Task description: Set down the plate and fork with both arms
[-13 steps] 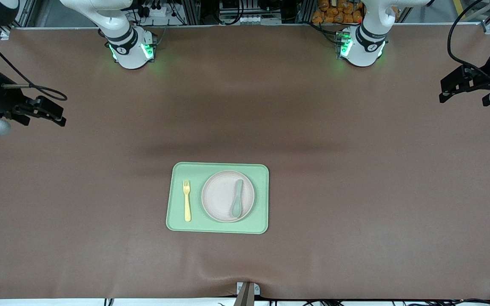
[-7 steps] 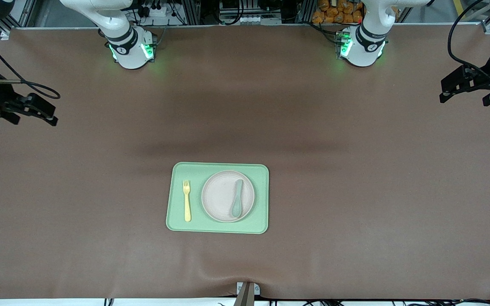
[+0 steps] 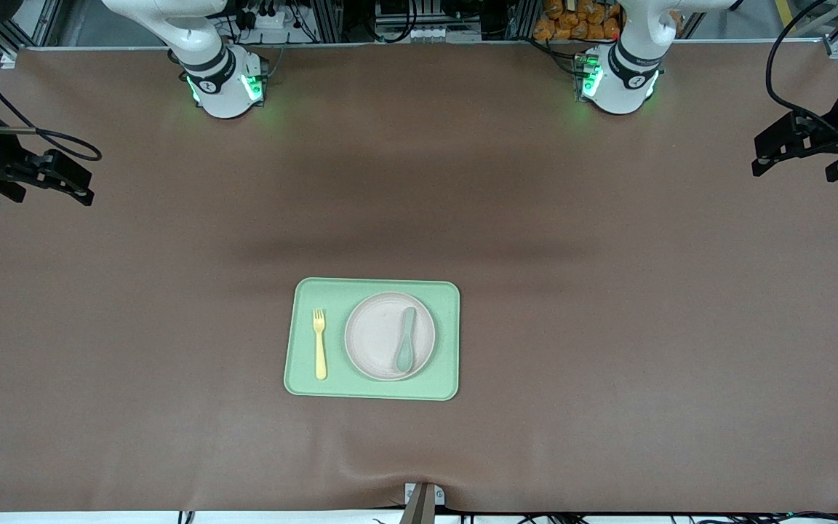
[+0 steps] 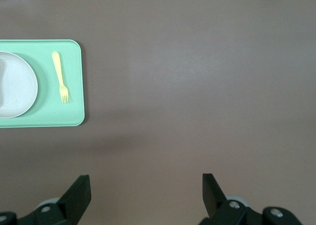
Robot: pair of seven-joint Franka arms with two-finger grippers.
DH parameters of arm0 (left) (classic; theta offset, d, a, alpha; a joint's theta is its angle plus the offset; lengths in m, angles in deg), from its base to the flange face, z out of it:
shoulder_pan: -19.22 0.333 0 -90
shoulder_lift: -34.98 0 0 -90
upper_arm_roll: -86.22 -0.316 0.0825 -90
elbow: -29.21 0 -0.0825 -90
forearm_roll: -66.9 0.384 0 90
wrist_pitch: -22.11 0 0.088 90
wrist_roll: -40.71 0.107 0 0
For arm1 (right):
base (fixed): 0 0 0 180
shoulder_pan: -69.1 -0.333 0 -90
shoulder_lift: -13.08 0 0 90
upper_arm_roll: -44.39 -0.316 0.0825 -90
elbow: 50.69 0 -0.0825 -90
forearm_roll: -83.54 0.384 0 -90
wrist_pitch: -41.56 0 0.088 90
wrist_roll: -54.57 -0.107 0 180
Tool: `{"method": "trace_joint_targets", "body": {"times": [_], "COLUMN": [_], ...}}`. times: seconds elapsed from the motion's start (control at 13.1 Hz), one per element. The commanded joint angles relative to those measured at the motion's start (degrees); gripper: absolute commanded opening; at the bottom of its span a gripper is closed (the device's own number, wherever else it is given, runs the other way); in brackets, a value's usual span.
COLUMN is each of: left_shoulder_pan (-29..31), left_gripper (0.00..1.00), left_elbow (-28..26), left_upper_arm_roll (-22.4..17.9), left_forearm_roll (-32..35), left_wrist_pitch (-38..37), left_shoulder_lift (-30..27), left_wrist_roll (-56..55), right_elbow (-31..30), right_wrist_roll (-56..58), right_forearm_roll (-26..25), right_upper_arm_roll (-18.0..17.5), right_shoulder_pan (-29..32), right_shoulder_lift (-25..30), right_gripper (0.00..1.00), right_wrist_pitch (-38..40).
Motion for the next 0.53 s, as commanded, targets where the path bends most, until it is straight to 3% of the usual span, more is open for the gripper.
{"method": "trace_joint_targets", "body": {"times": [0.0, 0.46], "left_shoulder_pan": [-0.12, -0.12], "left_gripper": [1.0, 1.0], "left_elbow": [0.52, 0.52], "left_upper_arm_roll": [0.08, 0.16], "left_forearm_roll": [1.32, 1.32], "left_wrist_pitch": [-0.82, -0.82], "left_shoulder_lift": [-0.16, -0.16], "left_wrist_roll": [1.0, 1.0], "right_elbow": [2.96, 3.5], "right_wrist_roll": [0.59, 0.23], "right_forearm_roll": [0.39, 1.1], "right_upper_arm_roll": [-0.01, 0.07], "right_shoulder_pan": [0.1, 0.1], "right_shoulder_lift": [-1.32, -1.41], "right_gripper": [1.0, 1.0], "right_wrist_pitch": [1.23, 1.23]}}
